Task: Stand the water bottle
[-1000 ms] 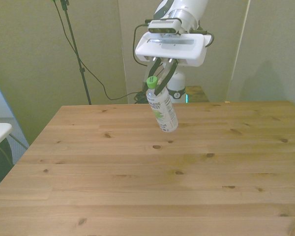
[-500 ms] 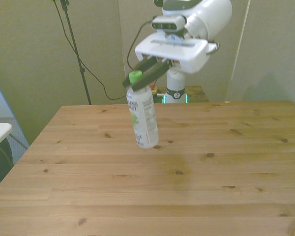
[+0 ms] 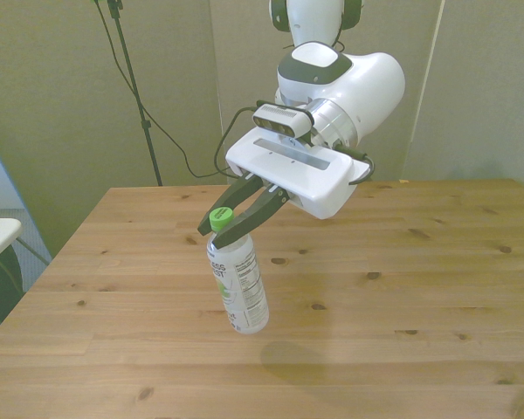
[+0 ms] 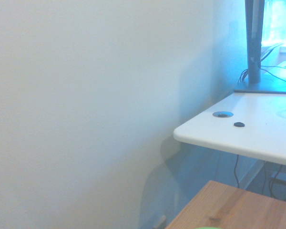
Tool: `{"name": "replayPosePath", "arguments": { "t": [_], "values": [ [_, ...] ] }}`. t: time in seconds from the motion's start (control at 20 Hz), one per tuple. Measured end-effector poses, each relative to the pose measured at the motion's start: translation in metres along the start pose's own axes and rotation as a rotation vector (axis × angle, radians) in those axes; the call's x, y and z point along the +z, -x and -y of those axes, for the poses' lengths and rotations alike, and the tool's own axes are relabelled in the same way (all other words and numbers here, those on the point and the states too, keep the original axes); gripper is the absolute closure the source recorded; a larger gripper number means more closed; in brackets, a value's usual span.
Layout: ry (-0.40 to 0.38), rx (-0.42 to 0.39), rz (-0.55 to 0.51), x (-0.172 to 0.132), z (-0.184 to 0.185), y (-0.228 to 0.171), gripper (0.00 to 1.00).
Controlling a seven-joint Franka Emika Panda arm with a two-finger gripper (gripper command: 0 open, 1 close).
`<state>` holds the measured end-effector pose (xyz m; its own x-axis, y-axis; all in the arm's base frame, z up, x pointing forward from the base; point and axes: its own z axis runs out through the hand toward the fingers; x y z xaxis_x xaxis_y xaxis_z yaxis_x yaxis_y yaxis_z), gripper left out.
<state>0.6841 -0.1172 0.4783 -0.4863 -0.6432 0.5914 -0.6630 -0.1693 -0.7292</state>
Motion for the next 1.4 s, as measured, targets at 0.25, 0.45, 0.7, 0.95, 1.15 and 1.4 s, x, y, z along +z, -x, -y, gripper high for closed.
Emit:
{"name": "replayPosePath", "arguments": {
  "t": [0.25, 0.45, 0.7, 0.95, 1.15, 1.4],
  "values": [
    [0.010, -0.006, 0.003, 0.012, -0.003, 0.016, 1.00],
    [0.025, -0.021, 0.003, 0.023, -0.013, 0.028, 1.00],
    [0.033, -0.023, -0.026, 0.033, -0.016, 0.031, 1.00],
    [0.038, -0.025, -0.055, 0.038, -0.020, 0.042, 1.00],
    [0.044, -0.036, -0.073, 0.043, -0.024, 0.052, 0.00],
    [0.051, -0.030, -0.079, 0.044, -0.023, 0.052, 0.00]
  ]
}}
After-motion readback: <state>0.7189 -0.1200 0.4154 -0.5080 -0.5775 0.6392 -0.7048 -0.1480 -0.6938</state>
